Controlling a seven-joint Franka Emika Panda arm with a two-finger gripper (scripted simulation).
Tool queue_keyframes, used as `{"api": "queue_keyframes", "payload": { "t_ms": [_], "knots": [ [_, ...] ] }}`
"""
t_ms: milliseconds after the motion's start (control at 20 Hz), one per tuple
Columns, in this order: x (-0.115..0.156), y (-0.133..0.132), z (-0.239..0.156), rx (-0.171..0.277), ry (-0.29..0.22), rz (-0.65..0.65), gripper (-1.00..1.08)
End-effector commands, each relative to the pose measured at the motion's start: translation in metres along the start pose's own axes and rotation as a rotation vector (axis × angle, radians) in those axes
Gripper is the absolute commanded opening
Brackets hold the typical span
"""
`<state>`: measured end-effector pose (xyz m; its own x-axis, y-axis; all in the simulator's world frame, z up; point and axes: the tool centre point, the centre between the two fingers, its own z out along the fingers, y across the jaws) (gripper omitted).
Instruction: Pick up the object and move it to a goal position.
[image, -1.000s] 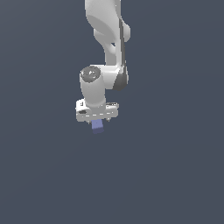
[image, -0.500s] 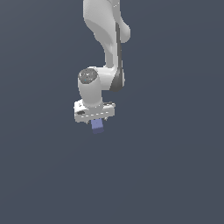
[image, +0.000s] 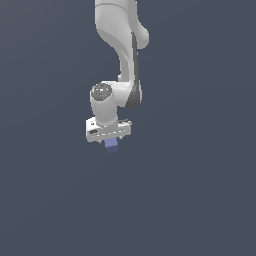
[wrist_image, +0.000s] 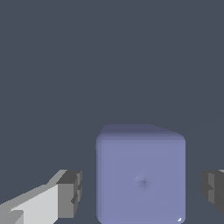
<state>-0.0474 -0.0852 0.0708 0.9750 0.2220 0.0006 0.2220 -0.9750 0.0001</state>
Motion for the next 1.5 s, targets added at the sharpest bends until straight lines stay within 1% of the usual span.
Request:
{"api": "queue_keyframes", "payload": {
  "t_ms": [0, 200, 400, 450, 1100, 1450],
  "knots": [
    [-0.001, 0.000, 0.013, 0.000, -0.001, -0.001, 1.00],
    [-0.001, 0.000, 0.027, 0.000, -0.001, -0.002, 1.00],
    [0.000, 0.000, 0.031, 0.000, -0.001, -0.002, 1.00],
    [0.000, 0.000, 0.031, 0.000, -0.001, -0.002, -1.00],
    [0.000, 0.000, 0.028, 0.000, 0.000, -0.001, -1.00],
    [0.011, -0.012, 0.001, 0.000, 0.000, -0.001, -1.00]
  ]
}}
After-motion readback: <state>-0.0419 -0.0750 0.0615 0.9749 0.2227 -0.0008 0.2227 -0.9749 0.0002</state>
